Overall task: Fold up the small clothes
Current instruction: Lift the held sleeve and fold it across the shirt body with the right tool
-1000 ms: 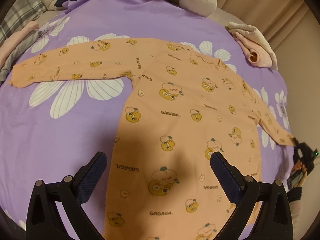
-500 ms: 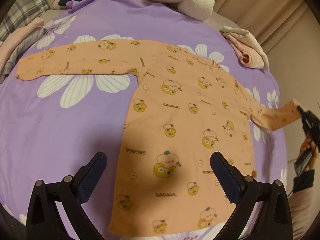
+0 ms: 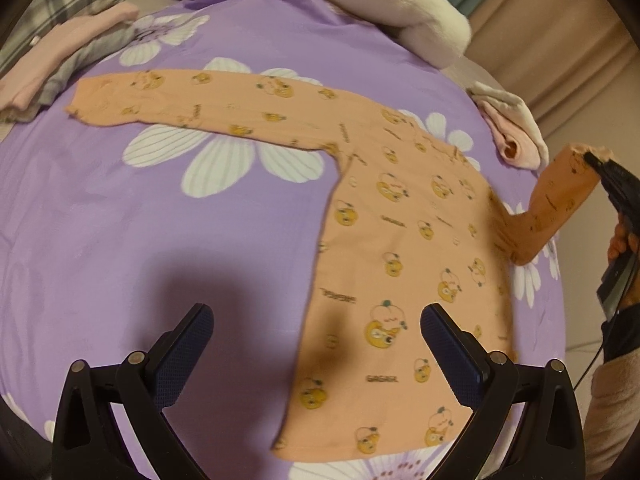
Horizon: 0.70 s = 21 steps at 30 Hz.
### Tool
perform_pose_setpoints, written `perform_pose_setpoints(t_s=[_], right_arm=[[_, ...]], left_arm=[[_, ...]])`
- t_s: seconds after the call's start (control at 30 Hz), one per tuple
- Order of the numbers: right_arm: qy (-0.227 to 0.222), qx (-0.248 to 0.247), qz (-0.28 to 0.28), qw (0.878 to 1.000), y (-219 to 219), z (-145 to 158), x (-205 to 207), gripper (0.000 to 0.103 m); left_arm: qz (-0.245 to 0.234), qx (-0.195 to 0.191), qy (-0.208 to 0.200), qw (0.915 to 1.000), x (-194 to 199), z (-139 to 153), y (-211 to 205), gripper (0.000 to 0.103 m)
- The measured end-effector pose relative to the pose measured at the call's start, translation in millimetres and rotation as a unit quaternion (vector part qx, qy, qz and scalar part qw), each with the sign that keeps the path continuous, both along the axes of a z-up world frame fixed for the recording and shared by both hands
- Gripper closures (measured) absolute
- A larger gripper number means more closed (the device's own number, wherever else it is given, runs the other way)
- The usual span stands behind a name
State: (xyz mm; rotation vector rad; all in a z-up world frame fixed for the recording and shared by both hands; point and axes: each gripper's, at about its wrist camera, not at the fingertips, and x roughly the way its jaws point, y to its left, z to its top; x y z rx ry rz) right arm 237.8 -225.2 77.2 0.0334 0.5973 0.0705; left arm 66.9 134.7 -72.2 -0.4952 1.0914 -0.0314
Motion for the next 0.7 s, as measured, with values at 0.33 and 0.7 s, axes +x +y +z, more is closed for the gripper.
perform_pose_setpoints(t_s=[0.33,0.7], right_arm=[[0.031,-0.159,0.091,0.983,151.6,-60.3,21.9,0.097],[0.094,-0.386,0.186,0.899,256.9,-206.3,7.4,0.094]], left_arm=[[0.023,0.002,0.017,0.9996,3.5,-14.5,23.2,0.001],[0.031,0.01,0.026,0.9991,6.4,-18.6,34.9,0.001]])
